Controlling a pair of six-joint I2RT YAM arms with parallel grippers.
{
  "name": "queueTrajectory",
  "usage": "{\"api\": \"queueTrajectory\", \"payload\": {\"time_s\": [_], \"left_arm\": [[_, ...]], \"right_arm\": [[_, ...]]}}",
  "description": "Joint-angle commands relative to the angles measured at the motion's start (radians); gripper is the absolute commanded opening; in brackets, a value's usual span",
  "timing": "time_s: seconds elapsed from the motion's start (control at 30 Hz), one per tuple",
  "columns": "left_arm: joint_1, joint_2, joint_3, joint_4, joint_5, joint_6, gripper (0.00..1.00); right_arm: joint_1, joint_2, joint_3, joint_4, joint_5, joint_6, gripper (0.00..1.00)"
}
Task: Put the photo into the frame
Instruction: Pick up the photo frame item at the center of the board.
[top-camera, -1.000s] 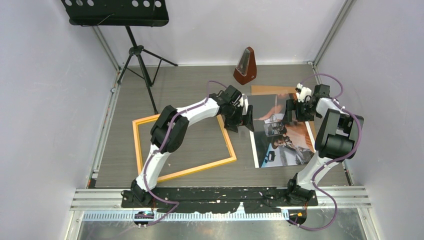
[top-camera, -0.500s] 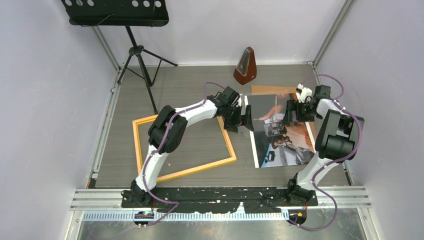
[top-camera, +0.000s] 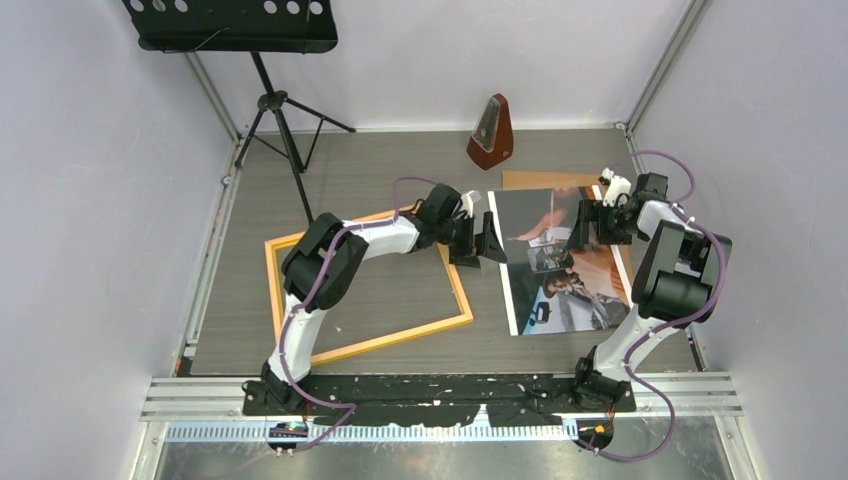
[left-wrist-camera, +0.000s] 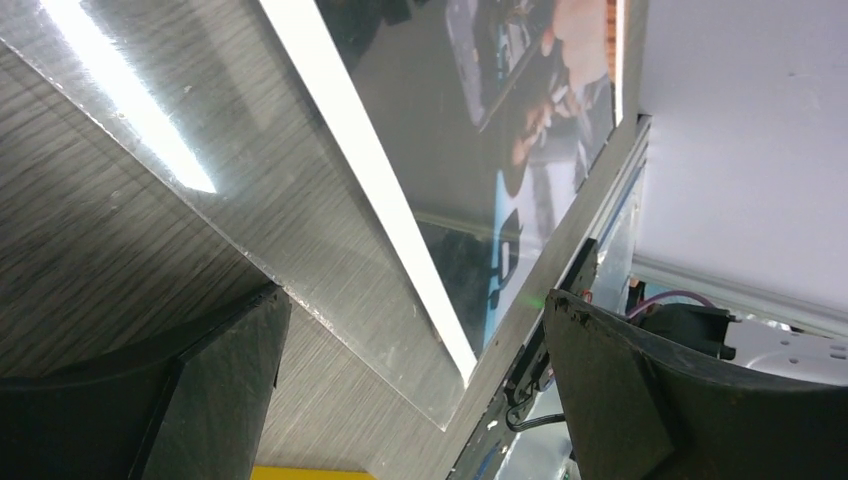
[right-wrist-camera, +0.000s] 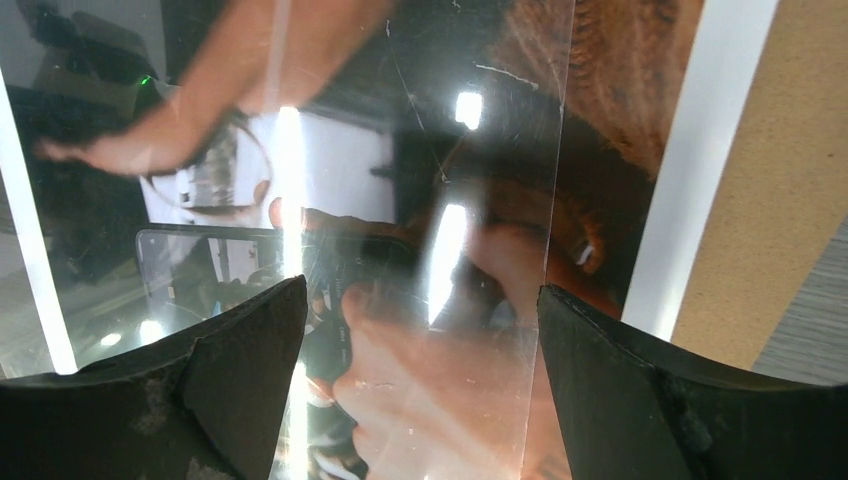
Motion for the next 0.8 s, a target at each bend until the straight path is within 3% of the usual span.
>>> {"api": "queueTrajectory", "payload": {"time_s": [0.0,0.57,0.77], "left_arm": [[-0.024,0.050,-0.055,0.172,0.057,-0.027,0.99],[0.009,0.012,-0.209,0.543,0.129,-0.146,0.96],[0.009,0.009,-0.217,0.565,0.120,-0.154,0.95]], "right_arm": [[0.013,-0.007,-0.041,-0.100,-0.122,0.058,0.90],[0.009,0.010,-0.066,-0.080,-0.150,0.071,0.89],[-0.002,0.016,-0.074,-0.078,-0.188,0.083,0.88]]}}
